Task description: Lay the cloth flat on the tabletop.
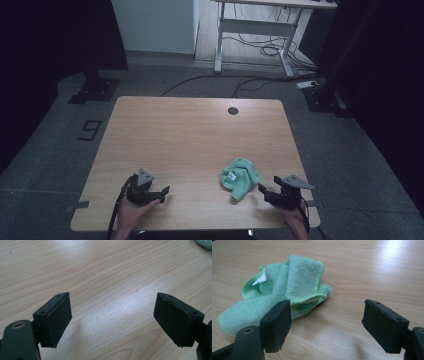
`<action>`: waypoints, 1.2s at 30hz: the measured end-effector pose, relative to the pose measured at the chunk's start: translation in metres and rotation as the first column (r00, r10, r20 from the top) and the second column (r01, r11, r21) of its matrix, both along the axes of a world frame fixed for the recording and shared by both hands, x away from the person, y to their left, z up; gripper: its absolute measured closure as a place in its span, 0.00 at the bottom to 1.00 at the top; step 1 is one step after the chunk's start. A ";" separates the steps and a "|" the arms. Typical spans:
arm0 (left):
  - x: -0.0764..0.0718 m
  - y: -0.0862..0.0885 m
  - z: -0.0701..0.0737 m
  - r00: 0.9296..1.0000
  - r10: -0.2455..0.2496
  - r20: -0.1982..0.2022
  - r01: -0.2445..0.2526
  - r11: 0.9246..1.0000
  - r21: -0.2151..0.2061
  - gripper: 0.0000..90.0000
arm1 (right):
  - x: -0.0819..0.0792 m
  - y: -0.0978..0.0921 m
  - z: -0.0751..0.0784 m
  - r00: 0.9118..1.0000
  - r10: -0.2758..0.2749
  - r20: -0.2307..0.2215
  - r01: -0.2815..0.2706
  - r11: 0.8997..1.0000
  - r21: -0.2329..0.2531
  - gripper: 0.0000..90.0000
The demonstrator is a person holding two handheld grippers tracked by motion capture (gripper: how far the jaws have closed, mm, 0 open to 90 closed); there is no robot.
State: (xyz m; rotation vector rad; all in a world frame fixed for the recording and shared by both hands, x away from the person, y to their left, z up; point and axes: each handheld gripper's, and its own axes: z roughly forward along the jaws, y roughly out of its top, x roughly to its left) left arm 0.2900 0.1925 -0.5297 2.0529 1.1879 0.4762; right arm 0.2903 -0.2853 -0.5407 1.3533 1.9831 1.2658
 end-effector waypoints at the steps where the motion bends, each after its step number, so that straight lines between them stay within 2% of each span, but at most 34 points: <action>1: 0.000 -0.001 0.000 1.000 -0.007 -0.002 0.007 1.000 0.005 0.17 | 0.000 0.000 0.000 1.000 0.002 0.001 -0.002 1.000 -0.002 0.26; 3: -0.001 -0.001 0.000 1.000 -0.014 -0.002 0.014 1.000 0.007 0.17 | 0.000 0.000 0.000 1.000 0.005 0.004 -0.005 1.000 -0.008 0.27; 4: -0.003 -0.003 0.001 1.000 -0.017 0.015 0.017 1.000 0.015 0.17 | 0.001 0.001 0.000 1.000 0.004 0.008 -0.004 1.000 -0.010 0.27; 7: -0.005 -0.002 0.002 0.999 -0.021 0.029 0.020 1.000 0.013 0.18 | 0.000 0.002 0.001 1.000 0.014 0.010 -0.014 1.000 -0.015 0.27; 11: -0.007 0.002 0.003 0.999 -0.012 0.042 0.011 1.000 0.014 0.19 | 0.000 0.005 0.003 1.000 0.020 0.018 -0.020 1.000 -0.020 0.28; 12: -0.007 0.004 0.003 0.999 0.003 0.048 -0.004 1.000 0.021 0.19 | 0.001 0.005 0.004 1.000 0.021 0.022 -0.021 0.999 -0.024 0.28; 23: -0.008 0.005 0.007 0.999 -0.004 0.042 0.005 1.000 -0.019 0.23 | 0.001 0.006 0.008 0.999 0.018 0.037 -0.017 1.000 -0.021 0.30; 33: -0.010 0.000 0.008 0.999 -0.023 0.031 0.024 0.999 -0.031 0.24 | 0.003 0.023 0.018 0.996 0.061 0.063 -0.060 0.998 -0.026 0.30; 36: -0.010 -0.003 0.008 0.999 -0.031 0.016 0.031 0.999 -0.038 0.25 | 0.006 0.027 0.019 0.995 0.072 0.064 -0.071 0.997 -0.031 0.30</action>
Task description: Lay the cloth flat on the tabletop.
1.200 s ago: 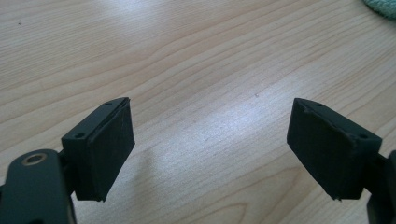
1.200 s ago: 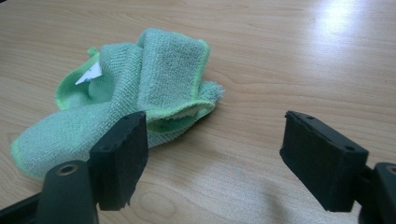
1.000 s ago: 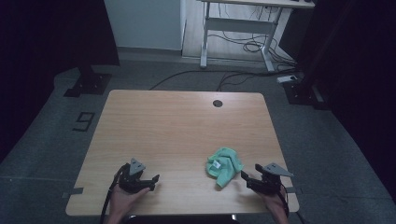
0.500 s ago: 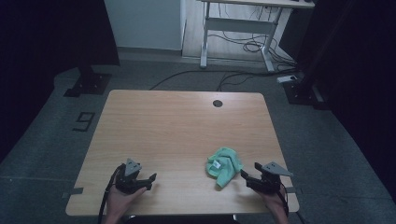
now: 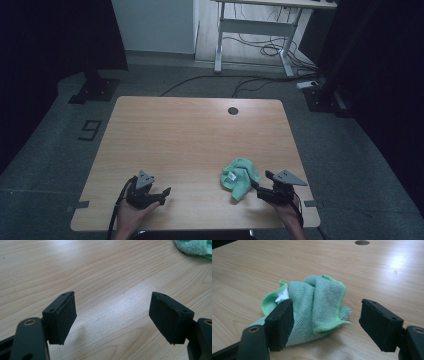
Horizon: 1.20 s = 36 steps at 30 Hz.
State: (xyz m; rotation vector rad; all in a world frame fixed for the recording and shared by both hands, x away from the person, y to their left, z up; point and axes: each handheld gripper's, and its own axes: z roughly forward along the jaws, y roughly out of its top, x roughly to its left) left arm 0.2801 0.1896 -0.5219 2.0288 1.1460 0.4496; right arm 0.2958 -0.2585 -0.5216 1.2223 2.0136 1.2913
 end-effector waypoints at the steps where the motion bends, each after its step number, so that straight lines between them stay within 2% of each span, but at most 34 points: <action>1: 0.000 0.000 0.000 1.000 0.000 0.000 0.000 1.000 0.000 0.25 | 0.000 0.000 0.000 1.000 0.000 0.000 0.000 1.000 0.000 0.30; 9: 0.000 -0.004 -0.001 1.000 -0.010 -0.005 0.010 1.000 -0.001 0.25 | 0.006 0.014 0.001 1.000 0.028 -0.003 -0.028 1.000 -0.014 0.30; 12: 0.000 -0.007 0.000 1.000 -0.016 -0.003 0.016 1.000 -0.002 0.26 | 0.013 0.024 0.001 0.999 0.042 -0.007 -0.042 0.999 -0.027 0.30; 20: 0.001 -0.011 0.000 1.000 -0.025 -0.007 0.025 1.000 -0.010 0.26 | 0.026 0.033 0.000 0.998 0.056 -0.017 -0.056 0.998 -0.034 0.31; 25: 0.002 -0.015 -0.001 0.999 -0.033 -0.009 0.033 0.999 -0.013 0.26 | 0.038 0.039 -0.005 0.997 0.060 -0.038 -0.062 0.997 -0.048 0.31; 26: 0.001 -0.017 -0.001 0.999 -0.037 -0.008 0.037 0.999 -0.009 0.26 | 0.043 0.041 -0.008 0.997 0.052 -0.051 -0.055 0.996 -0.063 0.31; 31: 0.002 -0.019 0.000 0.999 -0.044 -0.011 0.044 0.999 -0.017 0.27 | 0.049 0.043 -0.015 0.995 0.052 -0.082 -0.058 0.996 -0.067 0.32; 32: 0.002 -0.021 -0.001 0.999 -0.049 -0.015 0.048 0.999 -0.023 0.27 | 0.051 0.043 -0.019 0.994 0.057 -0.094 -0.063 0.996 -0.059 0.37; 36: 0.002 -0.025 -0.002 0.998 -0.060 -0.018 0.059 0.998 -0.021 0.27 | 0.053 0.045 -0.029 0.991 0.062 -0.119 -0.072 0.994 -0.080 0.52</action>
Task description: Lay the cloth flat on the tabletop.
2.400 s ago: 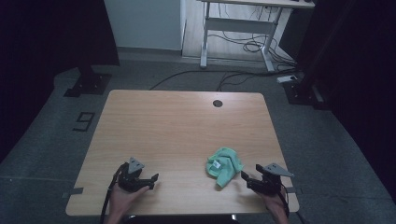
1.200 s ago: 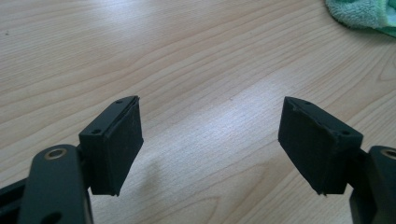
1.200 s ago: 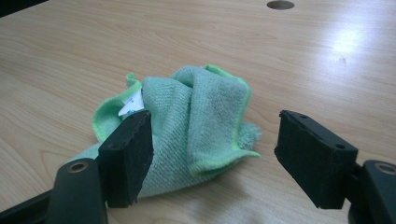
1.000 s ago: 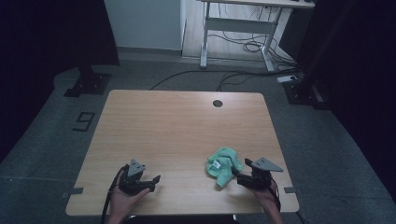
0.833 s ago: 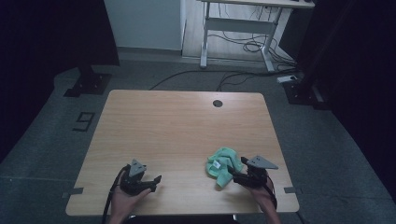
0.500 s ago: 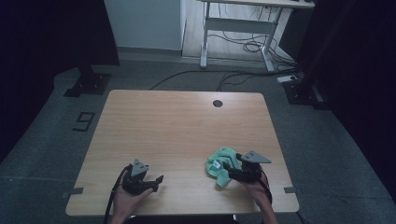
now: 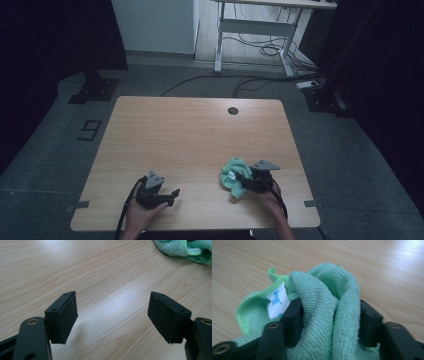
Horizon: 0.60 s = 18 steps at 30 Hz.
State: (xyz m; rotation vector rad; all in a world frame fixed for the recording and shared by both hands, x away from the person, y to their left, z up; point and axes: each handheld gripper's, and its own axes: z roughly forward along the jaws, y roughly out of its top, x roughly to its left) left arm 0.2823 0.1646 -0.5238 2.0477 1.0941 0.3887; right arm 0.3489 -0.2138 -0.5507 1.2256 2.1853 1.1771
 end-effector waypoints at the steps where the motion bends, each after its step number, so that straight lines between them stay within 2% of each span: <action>1: 0.000 0.000 0.000 1.000 0.000 0.000 0.000 1.000 0.000 0.27 | 0.000 0.000 0.000 1.000 0.000 0.000 0.000 1.000 0.000 0.52; 2: 0.000 -0.002 0.000 1.000 -0.004 -0.001 0.004 1.000 0.003 0.27 | 0.000 -0.001 0.000 1.000 -0.003 -0.002 0.003 1.000 0.003 0.58; 3: 0.000 -0.002 0.000 1.000 -0.004 -0.001 0.004 1.000 0.003 0.27 | 0.000 -0.001 0.000 1.000 -0.003 -0.002 0.003 1.000 0.003 0.58; 4: 0.000 -0.003 -0.001 1.000 -0.007 -0.002 0.007 1.000 0.002 0.27 | 0.000 0.000 0.001 1.000 0.002 -0.001 -0.002 1.000 0.000 0.64; 10: 0.001 -0.004 -0.002 1.000 -0.010 -0.007 0.010 1.000 0.006 0.27 | -0.001 0.001 0.001 1.000 -0.004 0.002 0.004 1.000 0.000 0.75; 12: 0.001 -0.002 -0.002 1.000 -0.005 -0.008 0.005 1.000 0.002 0.27 | -0.001 0.001 0.001 1.000 -0.012 -0.002 0.012 1.000 0.020 0.81; 16: 0.002 -0.002 -0.002 1.000 -0.005 -0.009 0.005 1.000 -0.006 0.28 | 0.000 0.003 0.002 1.000 -0.012 -0.004 0.012 0.999 0.043 0.83; 18: 0.002 -0.004 -0.002 1.000 -0.007 -0.007 0.007 1.000 -0.009 0.29 | 0.000 0.009 0.004 1.000 0.007 -0.004 -0.007 0.998 0.061 0.84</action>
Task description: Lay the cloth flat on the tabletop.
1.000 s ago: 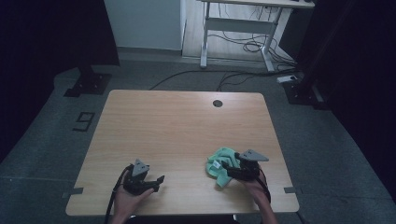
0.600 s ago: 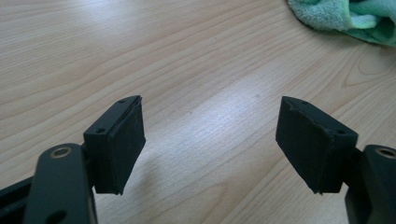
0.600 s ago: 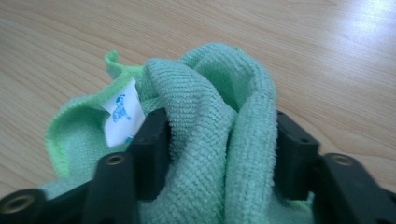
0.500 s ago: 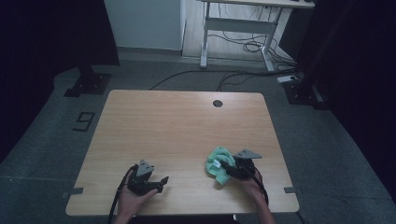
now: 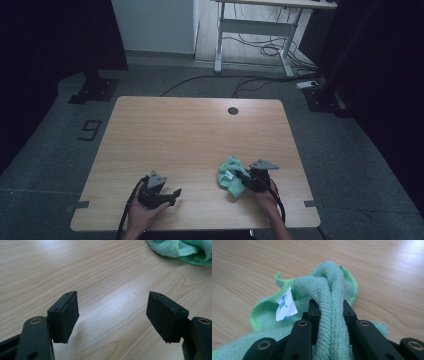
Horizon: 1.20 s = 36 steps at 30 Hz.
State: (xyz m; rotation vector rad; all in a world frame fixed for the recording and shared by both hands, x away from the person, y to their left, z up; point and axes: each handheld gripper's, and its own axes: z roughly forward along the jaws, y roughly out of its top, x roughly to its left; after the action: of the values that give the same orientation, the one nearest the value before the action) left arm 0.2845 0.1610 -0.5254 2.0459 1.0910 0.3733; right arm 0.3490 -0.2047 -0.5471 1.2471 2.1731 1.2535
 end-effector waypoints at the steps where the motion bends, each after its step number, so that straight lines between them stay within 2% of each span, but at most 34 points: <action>1: 0.000 -0.001 0.000 1.000 -0.002 0.001 0.002 1.000 0.000 0.29 | 0.000 0.000 0.000 1.000 0.000 0.000 0.000 1.000 0.000 0.84; 4: 0.002 -0.006 0.002 1.000 -0.012 0.005 0.012 1.000 -0.003 0.30 | 0.000 0.018 0.006 0.999 0.041 0.018 -0.042 0.999 0.013 0.84; 5: 0.002 -0.006 0.002 1.000 -0.012 0.005 0.012 1.000 -0.003 0.30 | 0.000 0.018 0.006 0.999 0.041 0.018 -0.042 0.999 0.013 0.84; 6: 0.003 -0.008 0.004 1.000 -0.020 0.008 0.020 1.000 0.000 0.30 | 0.000 0.031 0.009 0.998 0.058 0.037 -0.058 0.998 0.012 0.84; 7: 0.003 -0.008 0.004 1.000 -0.020 0.008 0.020 1.000 0.000 0.30 | 0.000 0.031 0.009 0.998 0.058 0.037 -0.058 0.998 0.012 0.84; 8: 0.005 -0.011 0.006 1.000 -0.020 0.011 0.020 1.000 -0.005 0.30 | 0.000 0.043 0.013 0.997 0.062 0.050 -0.063 0.998 0.010 0.84; 9: 0.005 -0.011 0.006 1.000 -0.020 0.011 0.020 1.000 -0.005 0.30 | 0.000 0.043 0.013 0.997 0.062 0.050 -0.063 0.998 0.010 0.84; 10: 0.006 -0.013 0.007 1.000 -0.027 0.014 0.027 1.000 -0.002 0.30 | -0.001 0.055 0.016 0.995 0.077 0.068 -0.078 0.997 0.016 0.84; 13: 0.007 -0.015 0.007 1.000 -0.026 0.013 0.026 1.000 -0.004 0.30 | 0.000 0.074 0.017 0.991 0.102 0.082 -0.103 0.995 0.015 0.84; 19: 0.008 -0.011 0.007 1.000 -0.018 0.012 0.018 1.000 0.002 0.30 | 0.010 0.104 0.010 0.989 0.134 0.059 -0.135 0.991 0.009 0.82; 20: 0.009 -0.009 0.007 1.000 -0.012 0.014 0.012 1.000 -0.002 0.31 | 0.014 0.113 0.004 0.989 0.138 0.048 -0.137 0.990 -0.027 0.77; 21: 0.009 -0.009 0.007 1.000 -0.012 0.014 0.012 1.000 -0.002 0.32 | 0.014 0.113 0.004 0.989 0.138 0.048 -0.137 0.990 -0.027 0.77; 22: 0.009 -0.008 0.007 1.000 -0.008 0.016 0.008 1.000 0.001 0.32 | 0.016 0.117 0.002 0.988 0.147 0.042 -0.145 0.988 -0.047 0.67; 25: 0.010 -0.008 0.006 1.000 -0.007 0.015 0.007 1.000 0.003 0.33 | 0.013 0.115 0.008 0.985 0.164 0.054 -0.161 0.986 -0.050 0.42; 27: 0.010 -0.008 0.006 1.000 -0.004 0.015 0.004 1.000 0.003 0.33 | 0.010 0.113 0.012 0.985 0.160 0.066 -0.157 0.986 -0.050 0.39; 28: 0.011 -0.008 0.005 1.000 -0.005 0.014 0.005 1.000 0.001 0.33 | 0.003 0.104 0.021 0.982 0.161 0.094 -0.159 0.987 -0.026 0.35; 30: 0.012 -0.010 0.004 1.000 0.003 0.012 -0.003 1.000 0.000 0.34 | -0.001 0.093 0.029 0.982 0.153 0.113 -0.155 0.988 0.005 0.37; 31: 0.012 -0.010 0.004 1.000 0.003 0.012 -0.003 1.000 0.000 0.34 | -0.001 0.093 0.029 0.982 0.153 0.113 -0.155 0.988 0.005 0.37; 32: 0.013 -0.010 0.004 1.000 0.003 0.009 -0.003 1.000 0.003 0.34 | -0.003 0.081 0.035 0.981 0.141 0.132 -0.144 0.989 0.016 0.40; 33: 0.014 -0.011 0.003 1.000 0.004 0.008 -0.004 1.000 0.001 0.34 | -0.003 0.081 0.035 0.981 0.141 0.132 -0.144 0.989 0.016 0.40; 36: 0.020 -0.013 0.002 1.000 0.010 0.004 -0.010 1.000 -0.005 0.35 | 0.001 0.062 0.038 0.985 0.110 0.134 -0.114 0.993 0.017 0.48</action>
State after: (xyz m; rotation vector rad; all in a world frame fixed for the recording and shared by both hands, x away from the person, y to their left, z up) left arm 0.3041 0.1480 -0.5238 2.0349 1.0989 0.3792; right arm 0.3498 -0.1422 -0.5087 1.0312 2.1632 1.3711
